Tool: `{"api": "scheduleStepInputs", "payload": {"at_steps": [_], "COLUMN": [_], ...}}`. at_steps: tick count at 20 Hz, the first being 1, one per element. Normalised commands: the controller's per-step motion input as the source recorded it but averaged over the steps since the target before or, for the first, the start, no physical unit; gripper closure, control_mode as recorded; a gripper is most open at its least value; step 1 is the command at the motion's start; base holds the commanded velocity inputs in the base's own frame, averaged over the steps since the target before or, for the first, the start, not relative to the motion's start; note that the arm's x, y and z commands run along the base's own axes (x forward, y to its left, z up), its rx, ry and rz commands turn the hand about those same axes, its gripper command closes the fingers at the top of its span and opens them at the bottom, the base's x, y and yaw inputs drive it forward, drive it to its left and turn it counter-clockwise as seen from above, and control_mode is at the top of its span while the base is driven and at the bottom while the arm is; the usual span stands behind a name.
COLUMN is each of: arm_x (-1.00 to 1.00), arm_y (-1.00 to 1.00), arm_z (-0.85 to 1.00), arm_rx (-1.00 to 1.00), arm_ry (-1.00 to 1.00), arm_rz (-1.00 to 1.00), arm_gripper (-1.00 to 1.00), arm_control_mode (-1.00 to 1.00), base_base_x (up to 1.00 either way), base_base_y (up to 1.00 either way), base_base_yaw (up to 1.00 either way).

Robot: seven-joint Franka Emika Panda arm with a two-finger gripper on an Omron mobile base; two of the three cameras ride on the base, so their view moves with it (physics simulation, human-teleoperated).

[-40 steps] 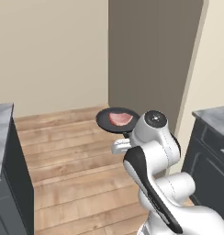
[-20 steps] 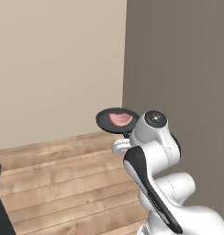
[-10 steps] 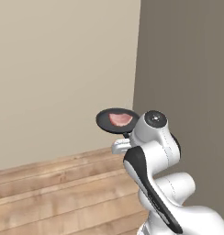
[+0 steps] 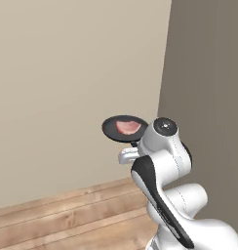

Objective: Pick up the pan with the steak in it and place it on the dining table. Then place the steak on the plate.

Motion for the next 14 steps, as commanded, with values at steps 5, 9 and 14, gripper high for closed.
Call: {"api": "scheduleStepInputs", "payload": {"at_steps": [5, 9, 14], "arm_x": [0.00, 0.00, 0.00], "arm_y": [0.00, 0.00, 0.00], "arm_z": [0.00, 0.00, 0.00], "arm_rx": [0.00, 0.00, 0.00], "arm_ry": [0.00, 0.00, 0.00], "arm_rz": [0.00, 0.00, 0.00], "arm_gripper": [1.00, 1.00, 1.00], "arm_control_mode": [1.00, 1.00, 1.00], "base_base_x": [1.00, 0.64, 0.08], "base_base_y": [0.00, 0.00, 0.00], "base_base_yaw": [0.00, 0.29, 0.45]}}
